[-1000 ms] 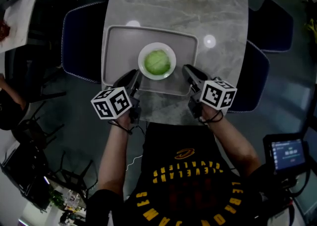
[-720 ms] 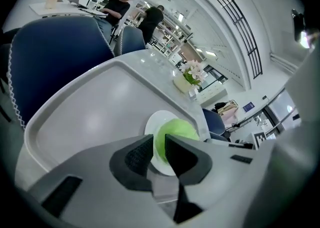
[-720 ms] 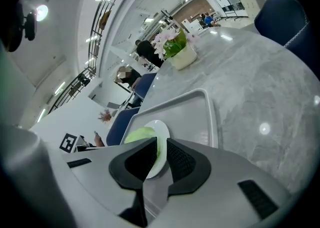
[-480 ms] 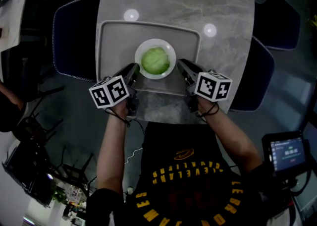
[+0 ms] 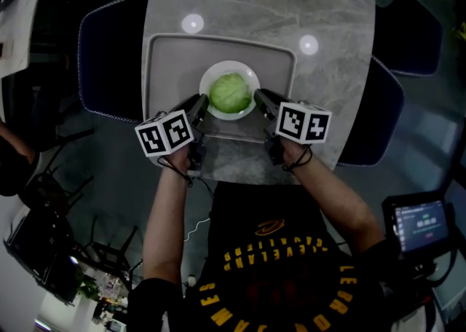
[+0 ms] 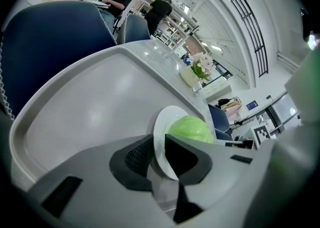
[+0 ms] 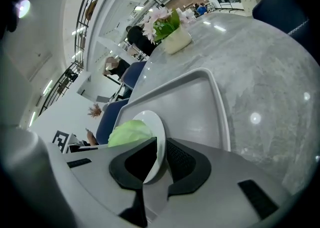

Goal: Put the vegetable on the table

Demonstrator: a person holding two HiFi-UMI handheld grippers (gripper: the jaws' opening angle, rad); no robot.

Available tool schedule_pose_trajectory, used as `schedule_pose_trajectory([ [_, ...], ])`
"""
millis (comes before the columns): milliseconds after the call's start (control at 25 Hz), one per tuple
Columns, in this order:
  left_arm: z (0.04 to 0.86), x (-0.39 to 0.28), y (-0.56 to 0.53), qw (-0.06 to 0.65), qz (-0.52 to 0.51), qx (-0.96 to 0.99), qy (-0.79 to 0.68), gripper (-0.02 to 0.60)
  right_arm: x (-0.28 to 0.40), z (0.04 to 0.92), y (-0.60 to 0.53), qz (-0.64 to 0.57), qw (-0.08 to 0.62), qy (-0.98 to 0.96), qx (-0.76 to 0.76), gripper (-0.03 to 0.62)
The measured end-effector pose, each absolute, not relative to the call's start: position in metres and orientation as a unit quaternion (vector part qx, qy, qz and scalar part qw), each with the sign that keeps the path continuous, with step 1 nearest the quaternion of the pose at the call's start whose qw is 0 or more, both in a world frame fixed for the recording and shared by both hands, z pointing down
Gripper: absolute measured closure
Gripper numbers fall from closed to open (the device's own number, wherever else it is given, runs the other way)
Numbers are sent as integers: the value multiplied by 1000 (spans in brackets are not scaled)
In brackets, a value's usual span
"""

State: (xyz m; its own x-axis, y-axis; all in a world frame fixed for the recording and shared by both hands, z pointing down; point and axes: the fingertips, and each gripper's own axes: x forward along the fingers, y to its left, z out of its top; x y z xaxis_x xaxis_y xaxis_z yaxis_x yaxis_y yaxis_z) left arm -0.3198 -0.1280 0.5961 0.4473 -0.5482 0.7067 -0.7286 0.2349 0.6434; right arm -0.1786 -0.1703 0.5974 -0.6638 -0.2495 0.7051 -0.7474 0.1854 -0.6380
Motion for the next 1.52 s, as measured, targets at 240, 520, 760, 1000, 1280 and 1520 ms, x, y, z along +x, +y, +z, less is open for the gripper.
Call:
schedule_pose_trajectory([
  [240,601,-319,-129,595,93,614,-511,522,-180,602,-167,547,236,-729,337,549],
  [520,603,-319,-130,621,74,602,-496,535,-182,603,-169,583,211,-712,330,551],
  [760,603,-318,-130,641,53,589,-489,541,-181,603,-171,604,199,-699,327,554],
  [1000,605,-318,-129,655,36,579,-484,541,-181,602,-174,613,193,-694,325,557],
  [1280,596,-298,-127,648,28,587,-485,545,-158,600,-169,621,173,-693,323,558],
  [1520,581,-288,-132,643,21,600,-476,548,-148,589,-171,618,160,-696,328,557],
])
